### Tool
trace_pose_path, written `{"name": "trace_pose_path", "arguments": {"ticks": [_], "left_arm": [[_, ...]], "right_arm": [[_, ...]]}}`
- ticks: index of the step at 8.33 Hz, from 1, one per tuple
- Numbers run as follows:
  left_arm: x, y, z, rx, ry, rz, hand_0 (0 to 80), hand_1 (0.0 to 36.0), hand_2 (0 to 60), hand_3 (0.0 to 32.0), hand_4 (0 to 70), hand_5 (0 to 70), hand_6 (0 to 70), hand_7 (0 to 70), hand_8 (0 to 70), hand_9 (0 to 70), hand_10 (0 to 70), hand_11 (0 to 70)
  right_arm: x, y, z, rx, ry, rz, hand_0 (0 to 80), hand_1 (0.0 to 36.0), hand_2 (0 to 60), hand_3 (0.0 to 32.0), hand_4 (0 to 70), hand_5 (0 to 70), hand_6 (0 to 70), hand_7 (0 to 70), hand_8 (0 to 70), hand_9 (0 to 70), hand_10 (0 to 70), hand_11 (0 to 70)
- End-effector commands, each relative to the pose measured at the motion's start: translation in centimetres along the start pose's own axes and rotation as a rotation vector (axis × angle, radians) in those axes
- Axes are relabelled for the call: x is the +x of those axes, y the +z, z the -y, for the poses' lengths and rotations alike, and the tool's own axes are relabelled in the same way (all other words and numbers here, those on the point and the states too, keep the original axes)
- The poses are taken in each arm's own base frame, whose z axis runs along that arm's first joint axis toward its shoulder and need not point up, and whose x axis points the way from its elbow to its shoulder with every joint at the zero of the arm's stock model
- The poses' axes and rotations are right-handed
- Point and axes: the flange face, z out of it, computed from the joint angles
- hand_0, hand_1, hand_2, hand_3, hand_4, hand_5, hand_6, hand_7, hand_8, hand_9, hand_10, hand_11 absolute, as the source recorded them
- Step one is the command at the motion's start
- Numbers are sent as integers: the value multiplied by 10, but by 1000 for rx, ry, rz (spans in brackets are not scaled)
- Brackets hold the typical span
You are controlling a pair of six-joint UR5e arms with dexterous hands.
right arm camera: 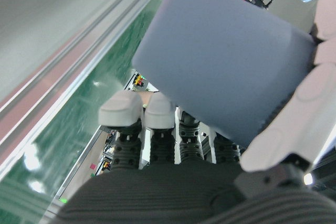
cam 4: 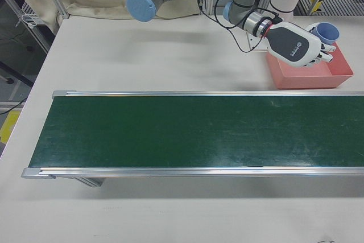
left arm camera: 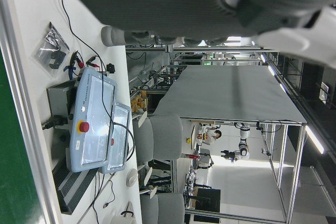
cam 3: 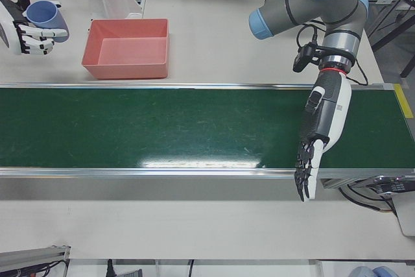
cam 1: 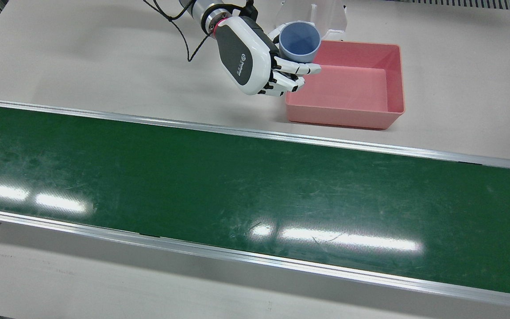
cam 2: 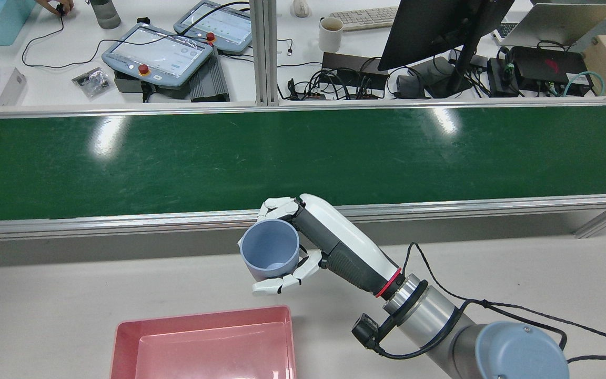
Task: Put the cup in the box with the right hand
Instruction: 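Lift the blue cup off the belt and carry it over the pink tray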
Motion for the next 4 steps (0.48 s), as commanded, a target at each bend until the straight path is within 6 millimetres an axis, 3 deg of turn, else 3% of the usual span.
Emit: {"name": "trace_pose_path", "arguments": {"ticks": [1,3,4], "left_arm": [[-1,0,0,0,0,1,0,0,0,0,0,0,0,0,0,0,0,0],[0,0,0,0,0,0,0,0,0,0,0,0,0,0,0,0,0,0],[0,0,0,0,0,0,0,0,0,0,0,0,0,0,0,0,0,0]], "right_arm": [[30,-14,-38,-56,-14,-57,399,139,600,0,700,149,403,700,700,700,651,700],[31,-15,-41,-61,-5,-59,371,128,600,0,604,145,383,700,700,700,649,700],[32,-16,-43,-63,-4,-62,379,118,600,0,511,133,341,700,639,700,601,700]]}}
